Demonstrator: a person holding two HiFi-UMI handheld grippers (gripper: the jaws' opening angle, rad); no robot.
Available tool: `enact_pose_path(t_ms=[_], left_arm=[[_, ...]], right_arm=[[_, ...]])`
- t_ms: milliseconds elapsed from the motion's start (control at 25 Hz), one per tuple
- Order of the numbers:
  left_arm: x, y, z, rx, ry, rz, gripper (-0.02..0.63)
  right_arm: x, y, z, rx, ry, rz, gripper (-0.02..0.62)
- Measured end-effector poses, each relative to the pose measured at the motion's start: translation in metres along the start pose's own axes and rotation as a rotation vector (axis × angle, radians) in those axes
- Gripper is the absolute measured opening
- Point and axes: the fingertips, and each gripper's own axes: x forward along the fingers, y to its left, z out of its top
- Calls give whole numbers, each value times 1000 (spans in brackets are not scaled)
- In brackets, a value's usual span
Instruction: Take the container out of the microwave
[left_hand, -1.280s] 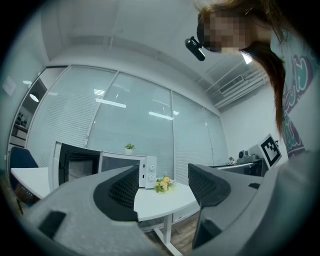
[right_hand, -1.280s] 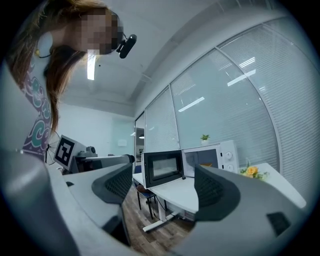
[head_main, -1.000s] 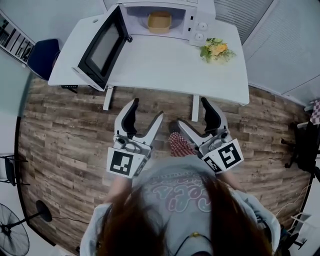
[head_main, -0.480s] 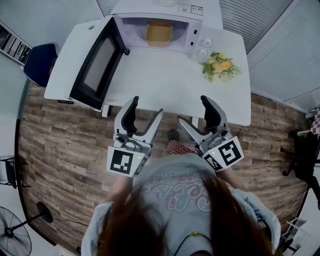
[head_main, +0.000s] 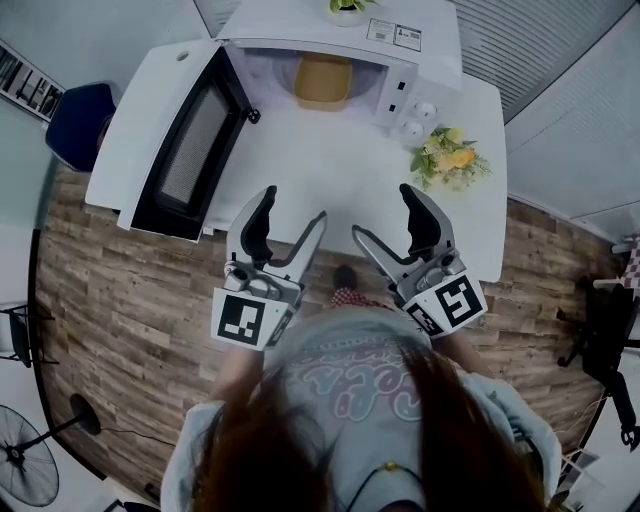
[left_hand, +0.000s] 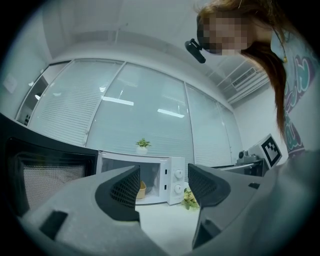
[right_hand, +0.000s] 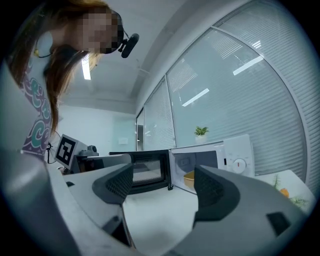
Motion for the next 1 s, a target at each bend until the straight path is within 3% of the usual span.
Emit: enact_pose_path(t_ms=[120, 440, 1000], left_arm=[[12, 6, 5, 5, -39, 0, 296], [41, 14, -5, 14, 18, 19, 296], [72, 28, -19, 16, 22, 71, 296]], right_arm=[[9, -11, 2, 1, -4, 9, 373], [26, -38, 1, 6, 3, 30, 370], [51, -70, -10, 26, 14, 82, 368]])
